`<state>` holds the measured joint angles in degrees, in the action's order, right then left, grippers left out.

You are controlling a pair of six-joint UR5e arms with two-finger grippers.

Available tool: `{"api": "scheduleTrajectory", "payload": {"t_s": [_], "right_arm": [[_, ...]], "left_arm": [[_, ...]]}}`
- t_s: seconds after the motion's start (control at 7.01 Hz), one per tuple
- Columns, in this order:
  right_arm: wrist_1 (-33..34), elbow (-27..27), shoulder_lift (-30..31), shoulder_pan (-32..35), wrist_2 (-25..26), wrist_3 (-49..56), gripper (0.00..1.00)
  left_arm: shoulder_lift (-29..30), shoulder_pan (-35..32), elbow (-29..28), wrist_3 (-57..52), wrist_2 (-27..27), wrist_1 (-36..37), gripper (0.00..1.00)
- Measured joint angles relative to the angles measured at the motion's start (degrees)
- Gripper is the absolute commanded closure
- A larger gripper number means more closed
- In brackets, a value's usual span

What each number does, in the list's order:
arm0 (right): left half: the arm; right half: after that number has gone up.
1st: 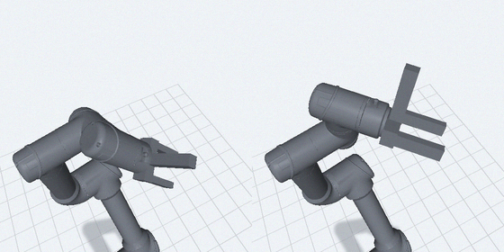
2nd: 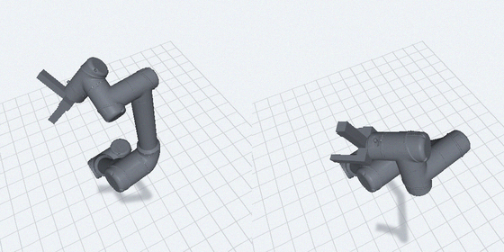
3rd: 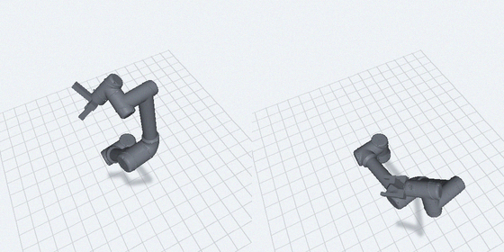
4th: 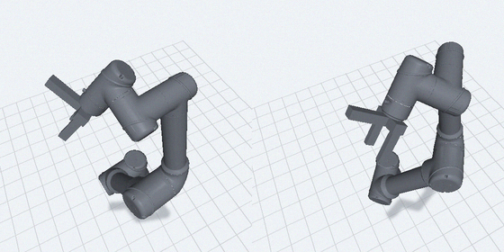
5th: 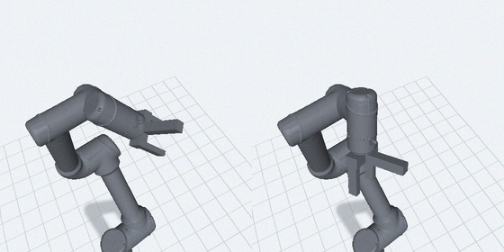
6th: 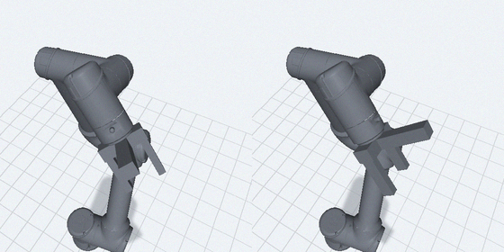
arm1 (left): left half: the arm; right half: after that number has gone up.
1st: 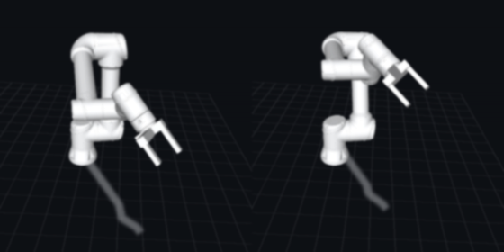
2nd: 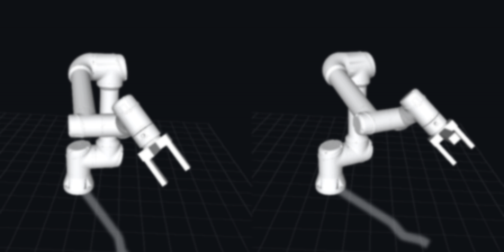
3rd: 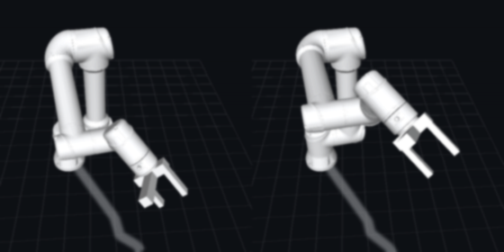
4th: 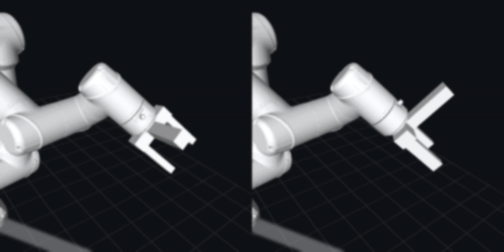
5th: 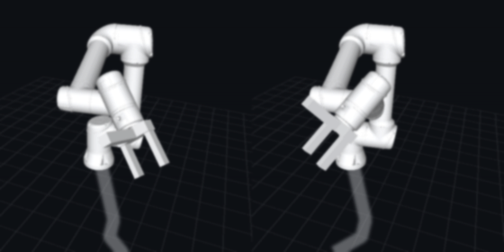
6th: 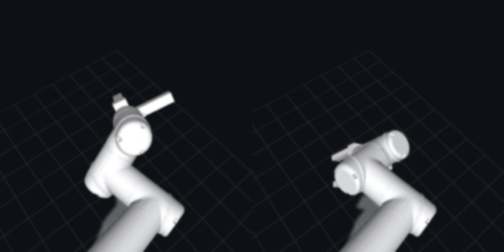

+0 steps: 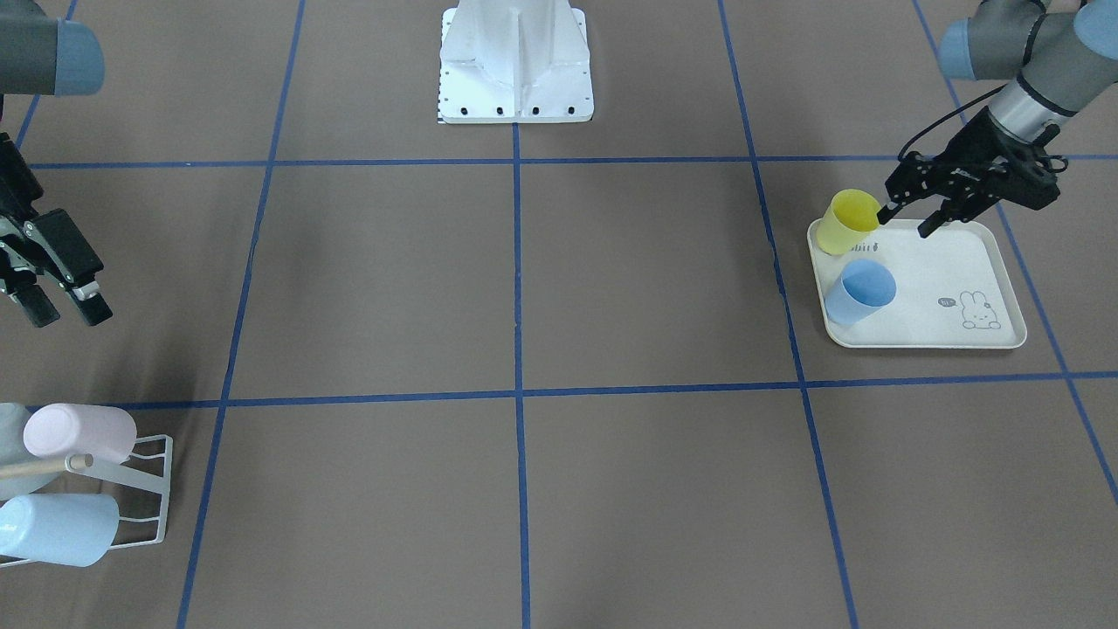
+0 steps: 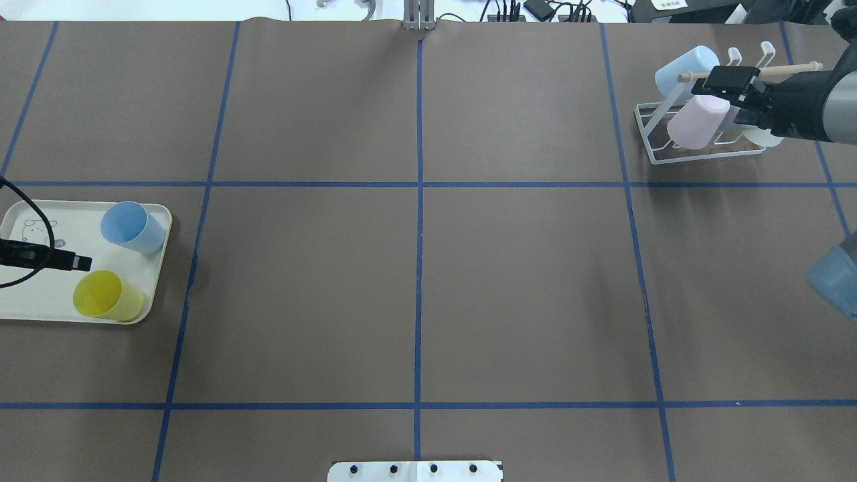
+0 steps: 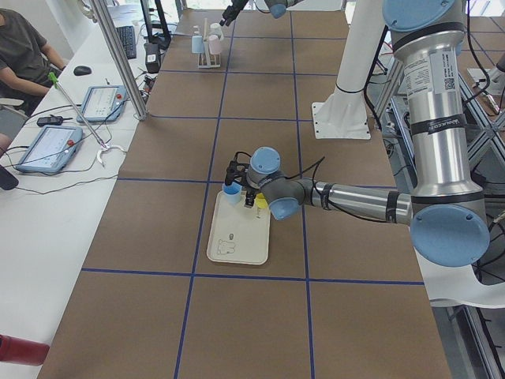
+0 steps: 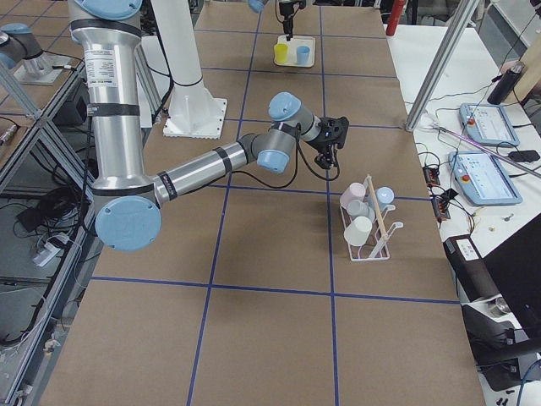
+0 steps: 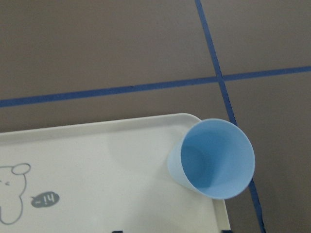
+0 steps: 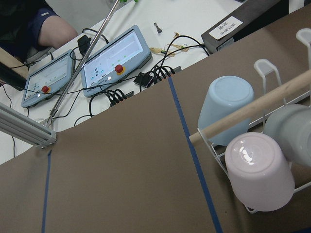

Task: Transfer IKEA cup to right arm and place on rack

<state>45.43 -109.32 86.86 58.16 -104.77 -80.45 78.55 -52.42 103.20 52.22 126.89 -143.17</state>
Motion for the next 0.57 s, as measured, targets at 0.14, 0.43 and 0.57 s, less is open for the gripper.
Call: {"api": "scheduleTrajectory", "payload": {"t_s": [0.14,0.43,0.57], "right_arm": [[-0.05,-0.06,0.03,-0.09,0.0,-0.07,0.0],[-0.08,-0.1,0.05,-0.15,0.0,-0.12,0.0],[-0.08,-0.1,0.08,-0.15,0.0,-0.14,0.0]], "left_arm": [[-0.03,2.03,-0.05,1.83,-0.22,0.05,0.34],[-0.63,3.69,-0.46,2.78,-1.56,0.08,0.47],[-0.83,3.95,-0.65,2.91,-1.8,0.08,0.74]]}}
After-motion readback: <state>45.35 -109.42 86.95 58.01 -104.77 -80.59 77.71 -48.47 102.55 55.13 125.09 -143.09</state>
